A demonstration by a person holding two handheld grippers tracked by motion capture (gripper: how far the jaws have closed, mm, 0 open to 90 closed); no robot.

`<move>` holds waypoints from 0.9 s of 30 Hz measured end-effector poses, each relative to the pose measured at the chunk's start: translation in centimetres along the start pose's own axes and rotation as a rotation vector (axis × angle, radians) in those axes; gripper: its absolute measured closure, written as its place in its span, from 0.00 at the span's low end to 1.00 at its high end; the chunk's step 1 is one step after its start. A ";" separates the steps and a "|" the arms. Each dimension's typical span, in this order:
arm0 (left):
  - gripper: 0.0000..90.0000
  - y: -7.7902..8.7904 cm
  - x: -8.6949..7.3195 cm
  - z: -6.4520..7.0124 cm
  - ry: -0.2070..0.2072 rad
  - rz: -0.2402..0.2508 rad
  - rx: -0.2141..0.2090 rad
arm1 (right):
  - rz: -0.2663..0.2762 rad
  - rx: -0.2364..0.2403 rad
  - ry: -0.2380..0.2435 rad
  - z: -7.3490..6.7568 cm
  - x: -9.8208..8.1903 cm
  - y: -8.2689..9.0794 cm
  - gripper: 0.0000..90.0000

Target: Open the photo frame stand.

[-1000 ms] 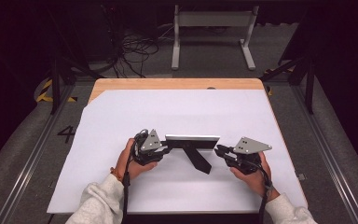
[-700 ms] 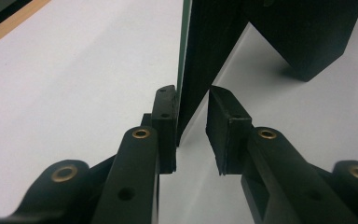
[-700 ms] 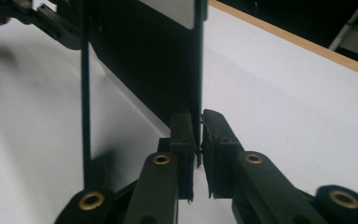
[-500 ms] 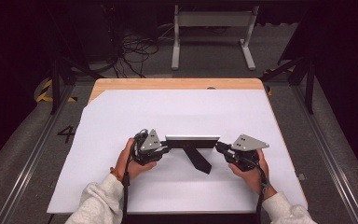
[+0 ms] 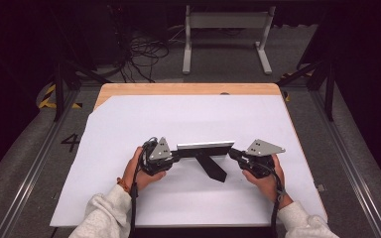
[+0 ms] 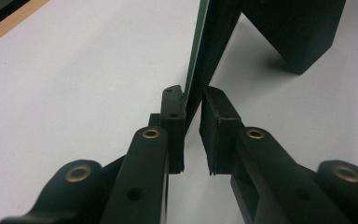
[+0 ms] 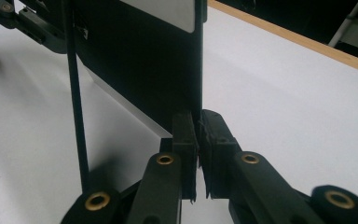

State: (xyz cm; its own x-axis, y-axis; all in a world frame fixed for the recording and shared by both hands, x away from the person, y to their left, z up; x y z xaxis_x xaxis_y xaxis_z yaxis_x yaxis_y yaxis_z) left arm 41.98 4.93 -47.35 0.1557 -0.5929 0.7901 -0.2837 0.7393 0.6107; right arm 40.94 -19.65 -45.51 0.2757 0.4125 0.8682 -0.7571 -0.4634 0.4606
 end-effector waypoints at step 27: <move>0.92 0.5 -0.1 1.0 -0.037 -0.033 -0.034 | -0.026 0.006 -0.022 0.5 0.2 -1.3 0.94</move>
State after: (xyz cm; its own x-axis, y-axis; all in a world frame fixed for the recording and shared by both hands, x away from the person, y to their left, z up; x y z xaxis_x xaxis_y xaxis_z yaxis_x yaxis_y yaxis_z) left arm 40.89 5.02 -47.18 0.1291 -0.6277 0.7677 -0.2468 0.7294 0.6379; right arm 42.28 -19.40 -45.85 0.3085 0.4072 0.8597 -0.7456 -0.4576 0.4843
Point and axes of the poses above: each handheld gripper's, and its own axes: y roughly backward along the jaws, x roughly out of its top, z roughly to its right, the point moved 7 cm from there along -y, roughly forward along the jaws, and after that the axes turned 9 degrees about -x, right-handed, at the moved point
